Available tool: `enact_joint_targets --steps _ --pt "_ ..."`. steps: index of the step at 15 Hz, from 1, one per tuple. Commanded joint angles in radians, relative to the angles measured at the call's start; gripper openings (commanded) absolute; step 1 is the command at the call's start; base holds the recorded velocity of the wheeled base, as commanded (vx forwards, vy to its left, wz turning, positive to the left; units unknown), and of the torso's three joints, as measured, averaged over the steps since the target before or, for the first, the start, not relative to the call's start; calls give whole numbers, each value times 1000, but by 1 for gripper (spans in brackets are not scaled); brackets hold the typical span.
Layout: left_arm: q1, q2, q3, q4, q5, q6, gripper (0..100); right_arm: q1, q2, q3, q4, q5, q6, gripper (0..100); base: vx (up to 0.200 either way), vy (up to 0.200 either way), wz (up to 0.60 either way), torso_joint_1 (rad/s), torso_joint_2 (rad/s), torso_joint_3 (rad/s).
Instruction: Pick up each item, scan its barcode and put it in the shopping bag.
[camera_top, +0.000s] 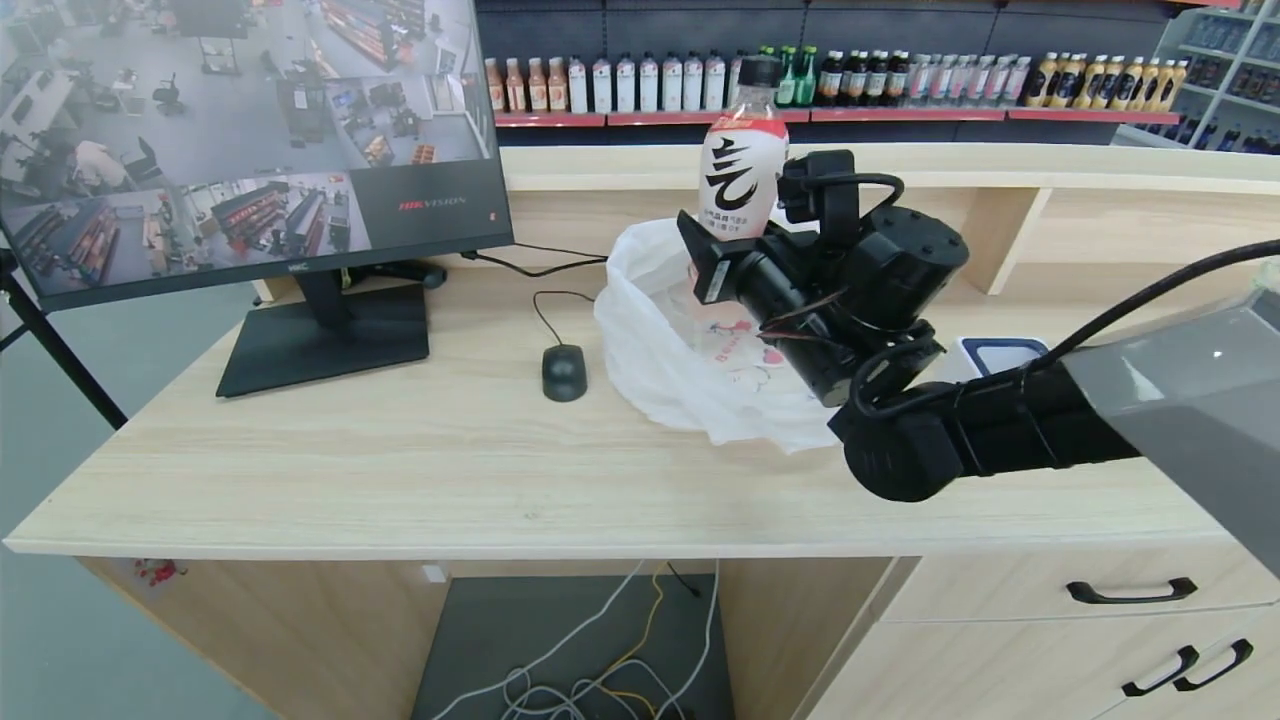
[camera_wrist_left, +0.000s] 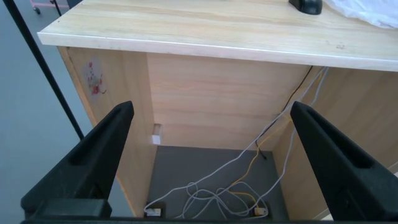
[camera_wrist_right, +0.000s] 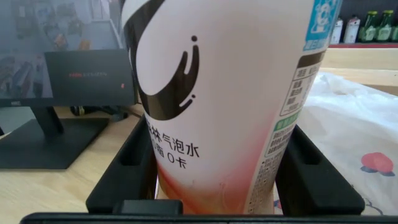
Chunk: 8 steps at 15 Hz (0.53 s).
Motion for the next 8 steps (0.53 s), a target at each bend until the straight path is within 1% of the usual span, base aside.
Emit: enact_joint_targets --steps 1,8 --pt "0 0 0 0 0 0 100 -16 62 -31 -2 -2 -3 0 0 0 0 0 0 0" --pt "0 0 0 0 0 0 100 -25 151 -98 -2 -7 -5 0 0 0 0 0 0 0"
